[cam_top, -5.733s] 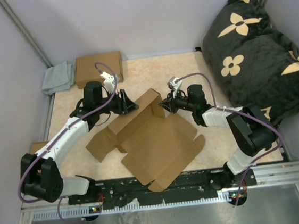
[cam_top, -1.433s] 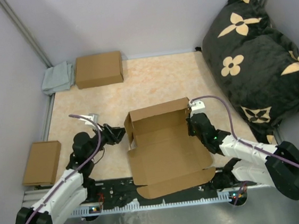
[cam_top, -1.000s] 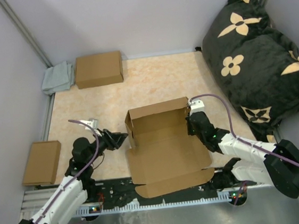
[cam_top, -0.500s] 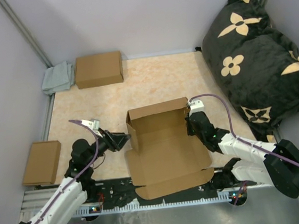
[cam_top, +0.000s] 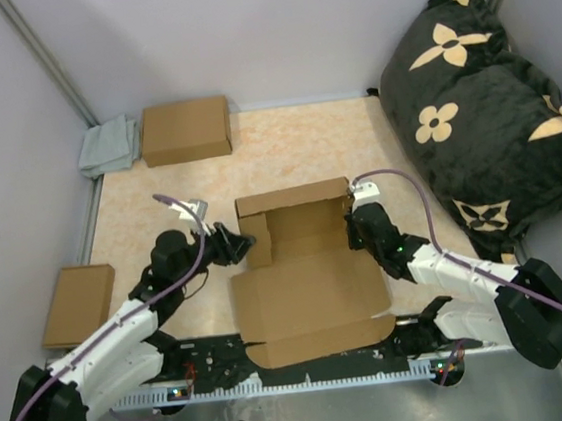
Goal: Fold the paper box
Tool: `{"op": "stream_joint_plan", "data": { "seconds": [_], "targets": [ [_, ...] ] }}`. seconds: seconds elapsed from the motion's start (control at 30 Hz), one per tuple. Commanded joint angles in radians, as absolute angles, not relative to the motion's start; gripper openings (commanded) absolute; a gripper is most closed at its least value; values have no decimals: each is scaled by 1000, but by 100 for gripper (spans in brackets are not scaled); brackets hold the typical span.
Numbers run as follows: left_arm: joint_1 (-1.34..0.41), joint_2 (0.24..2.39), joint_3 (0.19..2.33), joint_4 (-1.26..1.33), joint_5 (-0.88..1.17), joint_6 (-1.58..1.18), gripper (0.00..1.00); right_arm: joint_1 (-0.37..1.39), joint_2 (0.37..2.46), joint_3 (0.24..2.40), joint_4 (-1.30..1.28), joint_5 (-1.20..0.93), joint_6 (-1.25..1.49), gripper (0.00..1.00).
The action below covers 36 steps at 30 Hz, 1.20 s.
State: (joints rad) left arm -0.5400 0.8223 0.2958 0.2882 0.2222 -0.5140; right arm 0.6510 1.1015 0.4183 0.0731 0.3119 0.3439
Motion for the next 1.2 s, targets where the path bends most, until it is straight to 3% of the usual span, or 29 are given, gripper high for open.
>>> {"op": "stream_joint_plan", "data": {
  "seconds": [0.0, 0.3, 0.47, 0.53, 0.6, 0.63, 0.77, 0.93, 1.07, 1.17],
  "targets": [
    [-563, 903, 434, 210, 37, -438, 59, 643, 1122, 510, 102, 301, 380, 0],
    [-631, 1087, 578, 135, -274, -413, 55, 645, 1128, 507, 146, 295, 406, 0],
    [-738, 1230, 692, 64, -529, -373, 43, 644, 1138, 535, 122, 293, 423, 0],
    [-795, 1296, 760, -6, -664, -361, 29, 645, 1155, 566, 96, 294, 432, 0],
    [-840, 1373, 841, -81, -798, -357, 5, 649, 1171, 585, 84, 295, 435, 0],
    [-859, 1413, 892, -120, -855, -358, 1, 649, 1177, 592, 81, 296, 436, 0],
    [-933, 1548, 1016, -287, -1100, -435, 0, 654, 1193, 611, 64, 315, 447, 0],
    [-989, 1687, 1161, -646, -1304, -725, 0, 655, 1224, 633, 37, 332, 472, 0],
    [-995, 1800, 1299, -1079, -1326, -1105, 1, 655, 1233, 644, 38, 319, 488, 0],
    [-1001, 1849, 1367, -1262, -1320, -1292, 7, 655, 1233, 649, 34, 318, 495, 0]
  ]
}}
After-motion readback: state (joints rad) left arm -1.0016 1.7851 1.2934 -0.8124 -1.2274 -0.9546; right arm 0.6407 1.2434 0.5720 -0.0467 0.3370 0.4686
